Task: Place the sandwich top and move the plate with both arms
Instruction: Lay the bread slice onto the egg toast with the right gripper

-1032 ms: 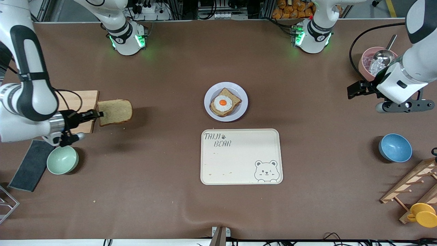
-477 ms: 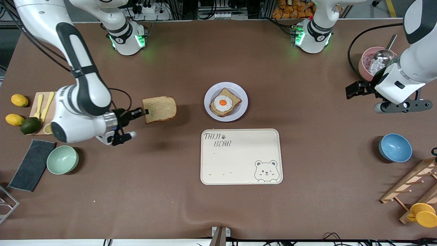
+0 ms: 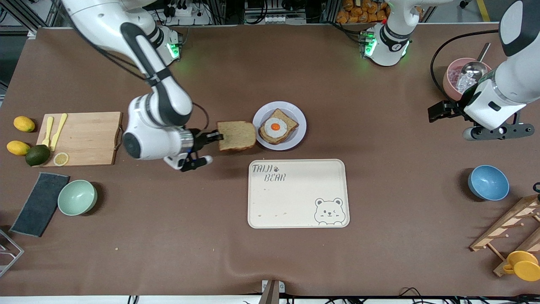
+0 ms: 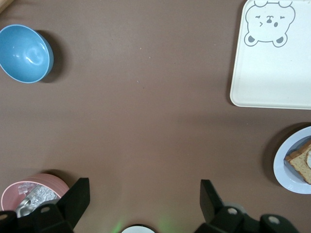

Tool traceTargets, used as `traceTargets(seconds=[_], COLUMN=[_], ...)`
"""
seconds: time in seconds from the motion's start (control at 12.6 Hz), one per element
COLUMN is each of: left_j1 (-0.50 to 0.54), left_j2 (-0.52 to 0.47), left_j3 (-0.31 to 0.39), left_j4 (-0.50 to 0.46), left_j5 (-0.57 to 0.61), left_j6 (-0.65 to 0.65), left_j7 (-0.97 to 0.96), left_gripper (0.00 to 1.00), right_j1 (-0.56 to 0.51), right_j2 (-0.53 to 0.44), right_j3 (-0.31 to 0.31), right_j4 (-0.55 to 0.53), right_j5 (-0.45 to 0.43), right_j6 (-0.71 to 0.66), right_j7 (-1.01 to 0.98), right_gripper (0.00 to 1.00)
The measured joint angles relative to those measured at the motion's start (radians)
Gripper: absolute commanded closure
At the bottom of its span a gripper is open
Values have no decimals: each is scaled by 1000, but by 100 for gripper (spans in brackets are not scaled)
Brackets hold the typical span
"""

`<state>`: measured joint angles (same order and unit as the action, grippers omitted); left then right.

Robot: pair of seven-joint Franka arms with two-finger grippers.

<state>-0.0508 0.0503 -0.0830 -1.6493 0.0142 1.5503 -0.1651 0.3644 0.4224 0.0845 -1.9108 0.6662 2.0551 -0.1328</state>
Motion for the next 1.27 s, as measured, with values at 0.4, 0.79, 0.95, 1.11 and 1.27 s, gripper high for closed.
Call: traceTargets(seconds=[0.4, 0.79, 0.95, 1.11, 1.27], left_j1=[0, 0, 0, 0, 0], left_j2=[-2, -2, -3, -3, -4], left_j3=[0, 0, 0, 0, 0], left_j4=[-6, -13, -14, -14, -15], left_j5=[0, 0, 0, 0, 0], left_j6=[-4, -5, -5, -5, -5], left_j7=[0, 0, 0, 0, 0], left_gripper=[0, 0, 0, 0, 0], right_j1=[185, 269, 278, 287, 299], right_j2=[0, 8, 13, 17, 18], right_j3=[-2, -2, -2, -2, -2], right_j4=[-5, -61, -68, -69, -69], right_j5=[63, 65, 66, 68, 70], right_j6=[144, 270, 294, 303, 305], right_j7=[114, 158, 170, 200, 257], right_gripper=[100, 100, 87, 44, 19])
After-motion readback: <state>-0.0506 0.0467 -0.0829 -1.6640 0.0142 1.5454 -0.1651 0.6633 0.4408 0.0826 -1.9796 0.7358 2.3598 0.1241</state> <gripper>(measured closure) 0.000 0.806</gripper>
